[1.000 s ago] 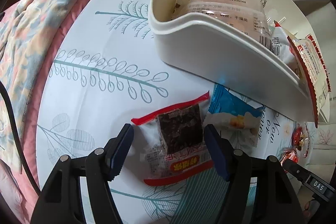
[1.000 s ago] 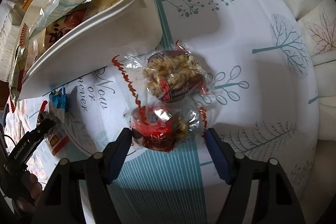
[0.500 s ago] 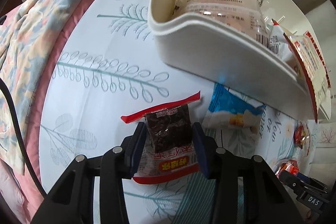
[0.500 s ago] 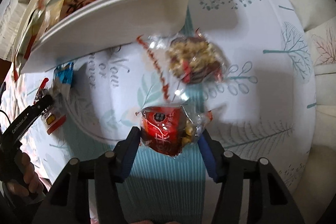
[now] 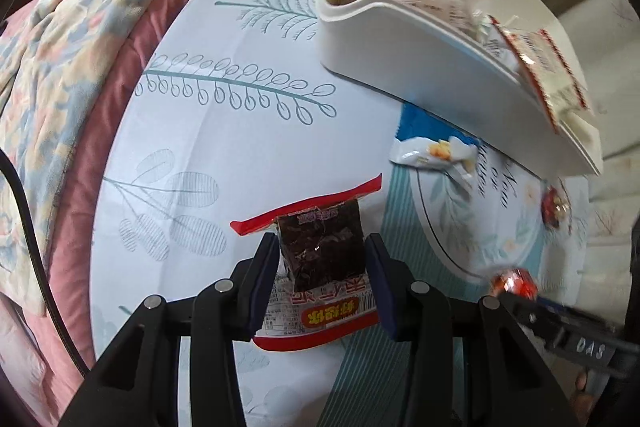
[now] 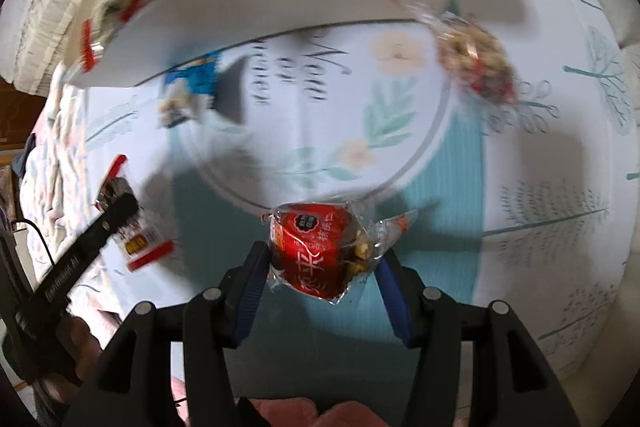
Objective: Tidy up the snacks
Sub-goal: 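Carry both snacks into the white basket and open both tools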
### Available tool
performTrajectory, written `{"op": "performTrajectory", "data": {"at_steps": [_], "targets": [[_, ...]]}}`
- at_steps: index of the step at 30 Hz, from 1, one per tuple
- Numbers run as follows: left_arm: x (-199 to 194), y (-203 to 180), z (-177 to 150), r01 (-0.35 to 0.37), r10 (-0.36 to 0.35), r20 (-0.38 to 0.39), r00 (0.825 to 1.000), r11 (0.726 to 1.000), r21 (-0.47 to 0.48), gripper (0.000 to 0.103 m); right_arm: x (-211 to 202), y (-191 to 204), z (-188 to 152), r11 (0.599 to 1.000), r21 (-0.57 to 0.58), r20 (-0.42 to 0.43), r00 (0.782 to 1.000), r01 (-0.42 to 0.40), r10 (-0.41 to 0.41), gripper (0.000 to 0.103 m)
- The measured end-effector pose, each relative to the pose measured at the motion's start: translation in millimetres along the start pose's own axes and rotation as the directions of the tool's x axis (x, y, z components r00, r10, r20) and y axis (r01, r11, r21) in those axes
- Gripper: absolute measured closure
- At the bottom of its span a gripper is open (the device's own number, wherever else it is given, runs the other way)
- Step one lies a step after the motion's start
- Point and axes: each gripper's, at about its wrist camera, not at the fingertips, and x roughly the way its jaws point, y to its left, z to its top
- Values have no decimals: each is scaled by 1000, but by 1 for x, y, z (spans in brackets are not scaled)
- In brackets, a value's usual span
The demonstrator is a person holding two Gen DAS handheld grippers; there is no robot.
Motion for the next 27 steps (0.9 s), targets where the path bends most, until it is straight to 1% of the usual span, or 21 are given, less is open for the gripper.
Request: {"op": "performTrajectory", "data": {"at_steps": [4, 7, 9, 10, 15, 20, 25, 27], "targets": [[-18, 2, -1, 8, -9, 20, 1000, 999, 40, 60, -8, 16, 3, 999, -26, 32, 999, -29, 30, 49], [-36, 1, 2, 0, -3, 61, 998, 998, 57, 60, -18, 29, 8, 997, -61, 69, 996, -48, 52, 49], [-46, 2, 6, 2, -8, 81, 997, 998, 63, 60, -24, 39, 15, 994, -86, 97, 992, -70, 78, 49], [-50, 2, 8, 6, -12, 88, 996, 998, 66, 60, -30, 37, 18, 992, -94, 106, 990, -81, 90, 49], [-71, -1, 22, 10, -25, 138, 990, 994, 107, 60, -48, 52, 28, 982, -132, 170, 973, -137, 159, 49], [-89, -7, 43, 12, -43, 198, 979, 987, 158, 60, -61, 64, 38, 970, -157, 223, 950, -187, 219, 49], [-106, -14, 68, 21, -71, 258, 963, 981, 191, 60, -78, 72, 51, 967, -186, 279, 934, -174, 222, 49], [-111, -17, 78, 22, -79, 280, 957, 979, 203, 60, -85, 69, 58, 967, -184, 296, 929, -174, 223, 49]]}}
